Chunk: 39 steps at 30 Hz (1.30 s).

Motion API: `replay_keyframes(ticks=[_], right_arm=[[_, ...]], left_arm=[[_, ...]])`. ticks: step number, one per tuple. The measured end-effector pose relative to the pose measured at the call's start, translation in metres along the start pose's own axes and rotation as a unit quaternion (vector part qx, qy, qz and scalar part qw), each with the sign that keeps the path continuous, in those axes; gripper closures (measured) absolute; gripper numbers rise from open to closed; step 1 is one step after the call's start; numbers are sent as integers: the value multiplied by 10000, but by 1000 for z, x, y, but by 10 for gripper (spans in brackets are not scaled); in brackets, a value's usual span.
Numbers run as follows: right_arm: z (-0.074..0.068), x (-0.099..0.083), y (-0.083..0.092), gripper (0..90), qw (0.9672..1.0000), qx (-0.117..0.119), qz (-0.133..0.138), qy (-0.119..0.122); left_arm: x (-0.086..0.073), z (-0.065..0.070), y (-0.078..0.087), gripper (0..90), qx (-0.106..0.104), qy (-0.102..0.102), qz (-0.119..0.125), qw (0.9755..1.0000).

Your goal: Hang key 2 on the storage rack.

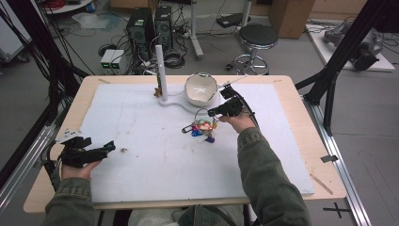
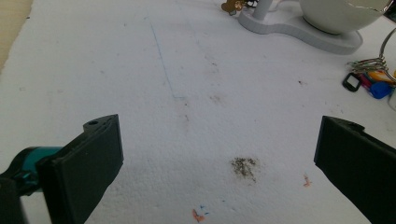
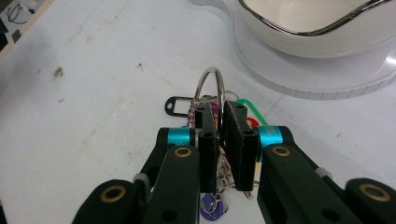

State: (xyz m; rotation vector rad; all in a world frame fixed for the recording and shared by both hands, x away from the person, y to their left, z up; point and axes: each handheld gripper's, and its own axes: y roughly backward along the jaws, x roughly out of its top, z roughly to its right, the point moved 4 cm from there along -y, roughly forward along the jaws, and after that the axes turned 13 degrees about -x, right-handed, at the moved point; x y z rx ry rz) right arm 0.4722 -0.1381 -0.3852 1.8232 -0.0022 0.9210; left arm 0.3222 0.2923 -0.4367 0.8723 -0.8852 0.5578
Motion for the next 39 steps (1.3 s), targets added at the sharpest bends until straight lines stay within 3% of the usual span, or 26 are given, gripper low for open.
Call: replay_keyframes(ticks=[8, 22, 39], right_arm=[[-3, 4, 11, 833, 9999, 85, 78, -57], [-31, 35, 39, 832, 9989, 222, 336, 226], [-51, 69, 64, 830, 9968, 351, 562, 442]], left_arm=[[0, 0, 0, 16, -1, 7, -2, 10000], [0, 1, -2, 17, -67, 8, -23, 10000], [0, -1, -2, 17, -104, 45, -16, 9999]])
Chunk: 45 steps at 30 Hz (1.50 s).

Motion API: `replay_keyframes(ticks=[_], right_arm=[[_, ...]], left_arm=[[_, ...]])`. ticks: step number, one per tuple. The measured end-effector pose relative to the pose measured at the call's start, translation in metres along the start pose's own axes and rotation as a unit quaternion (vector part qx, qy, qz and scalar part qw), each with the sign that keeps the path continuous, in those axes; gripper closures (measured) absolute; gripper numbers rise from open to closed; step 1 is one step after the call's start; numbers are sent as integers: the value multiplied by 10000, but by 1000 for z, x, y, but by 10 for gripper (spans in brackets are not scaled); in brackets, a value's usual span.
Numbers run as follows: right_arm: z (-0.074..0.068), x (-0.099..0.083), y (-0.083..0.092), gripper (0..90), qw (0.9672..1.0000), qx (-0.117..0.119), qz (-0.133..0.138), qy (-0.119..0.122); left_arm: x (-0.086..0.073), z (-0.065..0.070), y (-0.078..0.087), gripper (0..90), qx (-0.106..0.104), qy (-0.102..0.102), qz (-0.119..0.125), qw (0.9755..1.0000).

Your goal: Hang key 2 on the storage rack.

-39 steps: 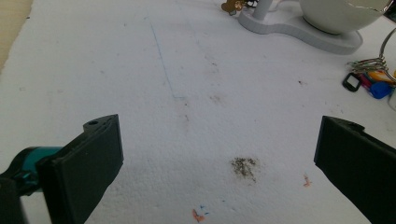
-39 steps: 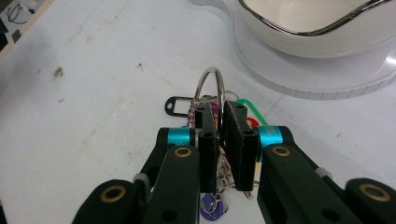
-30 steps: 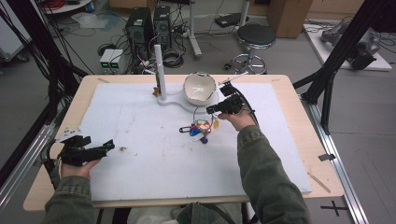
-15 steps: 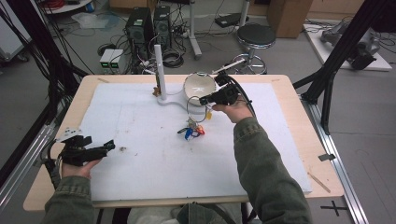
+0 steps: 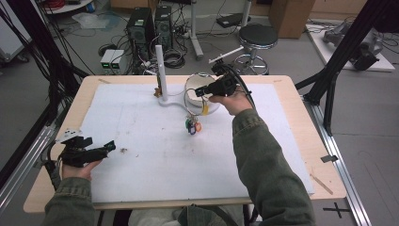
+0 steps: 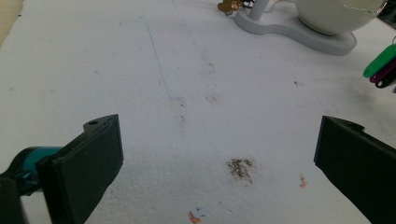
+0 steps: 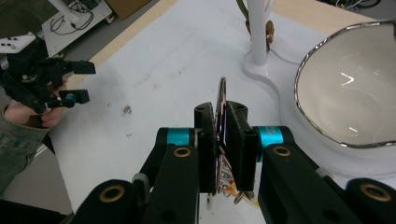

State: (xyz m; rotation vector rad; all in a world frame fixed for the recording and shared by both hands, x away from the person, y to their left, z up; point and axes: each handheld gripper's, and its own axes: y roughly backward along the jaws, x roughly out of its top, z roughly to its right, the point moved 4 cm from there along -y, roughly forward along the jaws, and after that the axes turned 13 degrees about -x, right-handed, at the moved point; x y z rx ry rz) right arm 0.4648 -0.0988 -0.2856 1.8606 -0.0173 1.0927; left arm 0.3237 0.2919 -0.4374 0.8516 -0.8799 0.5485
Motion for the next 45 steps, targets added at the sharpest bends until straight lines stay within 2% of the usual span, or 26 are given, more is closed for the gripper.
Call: replay_keyframes(ticks=[7, 11, 15, 26, 34, 43, 45], right_arm=[[-8, 22, 9, 830, 9998, -36, 66, 166], [-12, 34, 11, 830, 9999, -18, 65, 143], [-18, 47, 15, 829, 9995, 94, 247, 167], [-31, 76, 19, 830, 9992, 31, 246, 315], [-37, 94, 17, 830, 9989, 30, 248, 402], [-45, 110, 7, 831, 9985, 87, 205, 492], [-48, 114, 3, 831, 9985, 128, 212, 494]], left_arm=[[0, 0, -1, 17, 10, 20, -20, 10000], [0, 0, -1, 17, 2, 29, -5, 10000], [0, 0, -1, 17, -60, 70, 10, 10000], [0, -1, 0, 17, -76, 111, 25, 9999], [1, -2, 0, 17, -91, 132, 30, 9999], [1, -2, -2, 17, -107, 155, 48, 9998], [0, -3, -2, 17, -125, 150, -11, 9998]])
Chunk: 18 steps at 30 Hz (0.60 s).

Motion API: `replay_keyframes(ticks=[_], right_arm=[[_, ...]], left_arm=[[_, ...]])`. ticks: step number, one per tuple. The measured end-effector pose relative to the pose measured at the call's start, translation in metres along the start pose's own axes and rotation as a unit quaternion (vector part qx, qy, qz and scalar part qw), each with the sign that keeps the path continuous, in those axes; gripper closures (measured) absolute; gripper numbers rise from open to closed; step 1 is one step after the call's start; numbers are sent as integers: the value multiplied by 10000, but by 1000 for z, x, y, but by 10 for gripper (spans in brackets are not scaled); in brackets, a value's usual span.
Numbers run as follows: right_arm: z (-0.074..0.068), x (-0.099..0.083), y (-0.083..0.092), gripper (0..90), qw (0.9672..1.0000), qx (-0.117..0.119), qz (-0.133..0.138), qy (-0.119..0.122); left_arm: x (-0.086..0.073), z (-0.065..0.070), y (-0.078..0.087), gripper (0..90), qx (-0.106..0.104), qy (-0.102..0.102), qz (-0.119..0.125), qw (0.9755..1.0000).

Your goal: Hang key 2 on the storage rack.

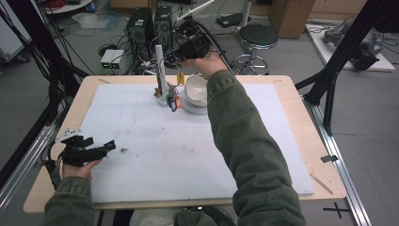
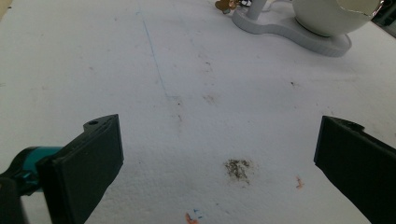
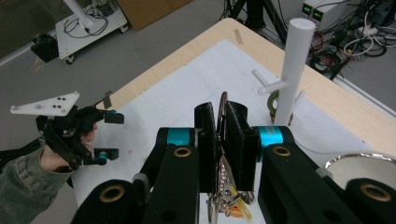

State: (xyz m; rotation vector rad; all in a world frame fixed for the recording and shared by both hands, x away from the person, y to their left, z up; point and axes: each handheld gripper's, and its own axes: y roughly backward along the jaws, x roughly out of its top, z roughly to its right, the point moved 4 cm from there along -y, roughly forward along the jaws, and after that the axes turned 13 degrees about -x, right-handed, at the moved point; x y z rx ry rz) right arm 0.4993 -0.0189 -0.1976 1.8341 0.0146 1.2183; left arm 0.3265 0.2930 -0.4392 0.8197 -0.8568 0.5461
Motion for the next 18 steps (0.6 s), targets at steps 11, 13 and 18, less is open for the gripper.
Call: replay_keyframes(ticks=[11, 13, 18], right_arm=[[-5, 19, -18, 832, 9998, 93, -88, 123], [-4, 21, -22, 832, 9998, 108, -89, 138], [3, 22, -36, 832, 9998, 107, -135, 105]], left_arm=[[0, -2, -2, 17, -17, 2, -23, 10000], [0, -2, -2, 17, -20, 23, 1, 10000], [1, -2, -4, 18, -33, 38, 26, 10000]])
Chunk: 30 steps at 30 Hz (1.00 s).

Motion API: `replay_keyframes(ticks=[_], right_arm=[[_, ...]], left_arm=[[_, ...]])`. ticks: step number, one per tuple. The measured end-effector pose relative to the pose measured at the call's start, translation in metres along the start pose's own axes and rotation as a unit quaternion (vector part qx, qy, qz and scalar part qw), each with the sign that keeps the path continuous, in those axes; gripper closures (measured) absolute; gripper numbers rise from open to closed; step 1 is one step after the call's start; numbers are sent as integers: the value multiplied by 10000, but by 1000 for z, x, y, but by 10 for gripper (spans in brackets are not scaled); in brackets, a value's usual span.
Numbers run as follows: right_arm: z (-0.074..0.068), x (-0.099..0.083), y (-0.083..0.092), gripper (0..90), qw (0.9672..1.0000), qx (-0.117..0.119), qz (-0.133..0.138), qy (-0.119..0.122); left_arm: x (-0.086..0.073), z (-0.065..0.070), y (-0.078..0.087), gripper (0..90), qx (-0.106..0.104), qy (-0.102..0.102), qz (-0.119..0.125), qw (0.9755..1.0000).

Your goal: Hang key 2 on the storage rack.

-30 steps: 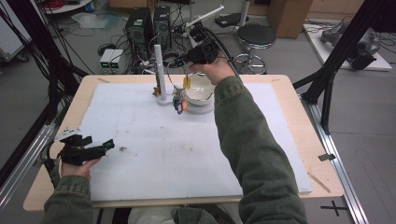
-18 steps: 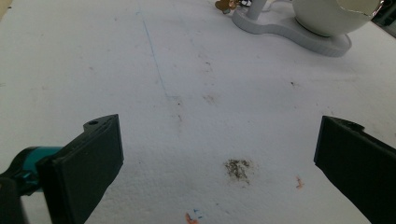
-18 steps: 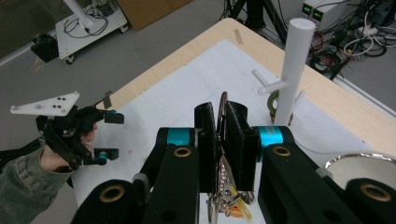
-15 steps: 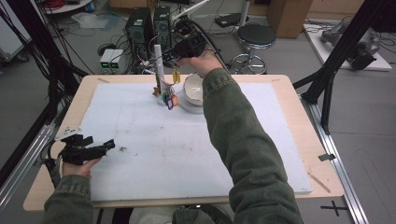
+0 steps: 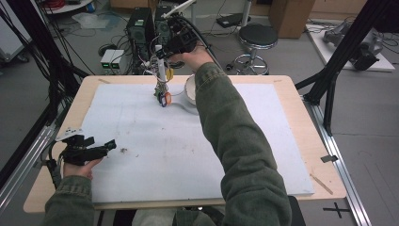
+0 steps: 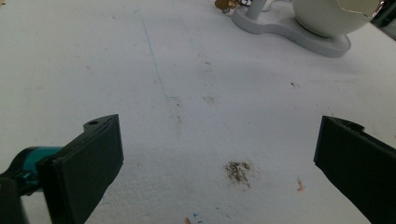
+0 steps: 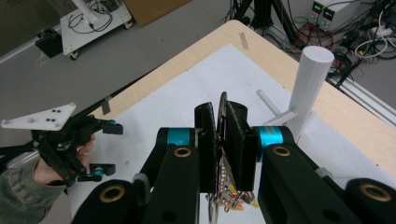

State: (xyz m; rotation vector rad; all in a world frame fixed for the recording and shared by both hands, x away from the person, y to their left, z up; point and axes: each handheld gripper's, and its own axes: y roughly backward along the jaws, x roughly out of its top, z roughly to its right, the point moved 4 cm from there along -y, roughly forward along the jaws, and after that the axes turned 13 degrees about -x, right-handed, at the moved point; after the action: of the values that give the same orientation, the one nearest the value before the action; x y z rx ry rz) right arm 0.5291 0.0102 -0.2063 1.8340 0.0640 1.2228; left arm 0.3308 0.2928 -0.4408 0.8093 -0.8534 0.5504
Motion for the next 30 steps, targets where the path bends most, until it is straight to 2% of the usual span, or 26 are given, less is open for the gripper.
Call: replay_keyframes(ticks=[3, 7, 15, 21, 24, 30], right_arm=[[4, 0, -6, 832, 10000, 7, -4, 22], [11, 1, -12, 831, 9999, 84, 67, -72], [24, -1, -23, 831, 9999, 24, 2, -158], [26, -2, -31, 832, 9999, -38, -63, -127], [30, -6, -36, 831, 9997, -105, -49, -191], [38, -18, -44, 831, 9994, -165, -196, -244]], left_arm=[[1, -1, -1, 18, 1, 20, -26, 10000], [1, -1, -3, 17, 11, -15, -49, 10000], [2, -2, -2, 18, 24, 4, -24, 10000], [2, -3, -3, 17, 46, -30, -40, 10000], [2, -3, -3, 17, 51, -35, -42, 10000], [1, -1, -3, 17, 47, -93, -99, 9999]])
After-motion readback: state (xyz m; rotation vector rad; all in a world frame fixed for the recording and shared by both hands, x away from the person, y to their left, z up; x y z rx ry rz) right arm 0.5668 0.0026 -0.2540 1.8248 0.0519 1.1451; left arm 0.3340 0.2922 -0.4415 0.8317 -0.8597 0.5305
